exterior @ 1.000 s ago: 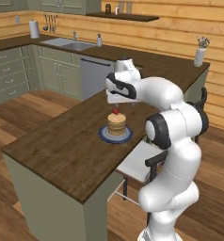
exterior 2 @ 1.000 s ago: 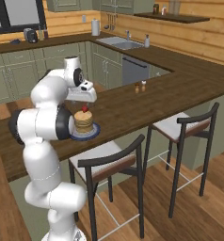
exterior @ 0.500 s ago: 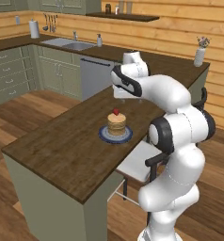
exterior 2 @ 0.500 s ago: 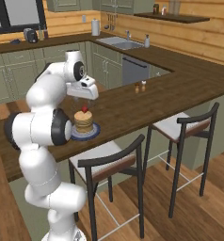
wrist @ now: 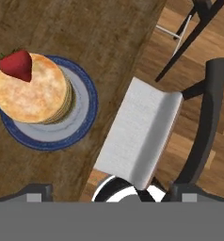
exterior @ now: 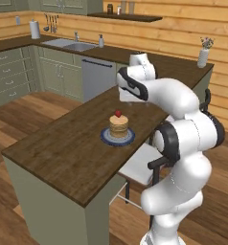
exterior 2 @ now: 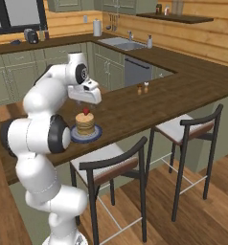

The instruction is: Take the strawberry from the fridge and place it on top of the pancake, located on the dining counter.

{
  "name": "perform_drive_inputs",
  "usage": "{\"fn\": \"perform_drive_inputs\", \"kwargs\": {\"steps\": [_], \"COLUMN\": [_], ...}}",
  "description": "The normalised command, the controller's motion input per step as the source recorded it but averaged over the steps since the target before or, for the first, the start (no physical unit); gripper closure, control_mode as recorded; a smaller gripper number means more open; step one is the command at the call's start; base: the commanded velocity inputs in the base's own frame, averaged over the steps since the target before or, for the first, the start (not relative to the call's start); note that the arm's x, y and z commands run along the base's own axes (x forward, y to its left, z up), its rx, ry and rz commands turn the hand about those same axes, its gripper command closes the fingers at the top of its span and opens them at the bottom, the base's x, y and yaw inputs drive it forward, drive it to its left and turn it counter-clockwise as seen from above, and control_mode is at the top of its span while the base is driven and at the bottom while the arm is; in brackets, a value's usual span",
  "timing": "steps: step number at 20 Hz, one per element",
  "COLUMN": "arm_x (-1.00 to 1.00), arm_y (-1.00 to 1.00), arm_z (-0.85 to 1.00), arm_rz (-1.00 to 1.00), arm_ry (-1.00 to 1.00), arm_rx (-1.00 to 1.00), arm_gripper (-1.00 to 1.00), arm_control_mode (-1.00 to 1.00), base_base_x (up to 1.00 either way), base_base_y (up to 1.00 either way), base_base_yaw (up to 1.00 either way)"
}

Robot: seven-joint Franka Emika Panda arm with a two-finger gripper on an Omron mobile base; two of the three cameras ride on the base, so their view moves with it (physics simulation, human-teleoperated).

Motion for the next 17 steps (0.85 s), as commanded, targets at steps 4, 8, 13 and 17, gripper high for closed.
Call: {"fn": "perform_drive_inputs", "kwargs": {"steps": [4,8,13,17], "arm_x": [-0.99,-1.0,-0.9,-0.53], "arm_y": [-0.43,-0.54,-0.61,-0.28], "arm_z": [-0.04,0.0,0.01,0.17], "arm_rz": [-0.04,-0.07,-0.08,-0.03], "arm_ry": [-0.13,-0.2,-0.2,-0.2], "arm_rx": [0.04,0.05,0.04,0.0], "arm_gripper": [-1.0,-1.0,-1.0,-1.0], "arm_control_mode": [-1.0,-1.0,-1.0,-1.0], "base_base_x": [0.0,0.0,0.0,0.0], "base_base_y": [0.0,0.0,0.0,0.0], "base_base_yaw": [0.0,0.0,0.0,0.0]}}
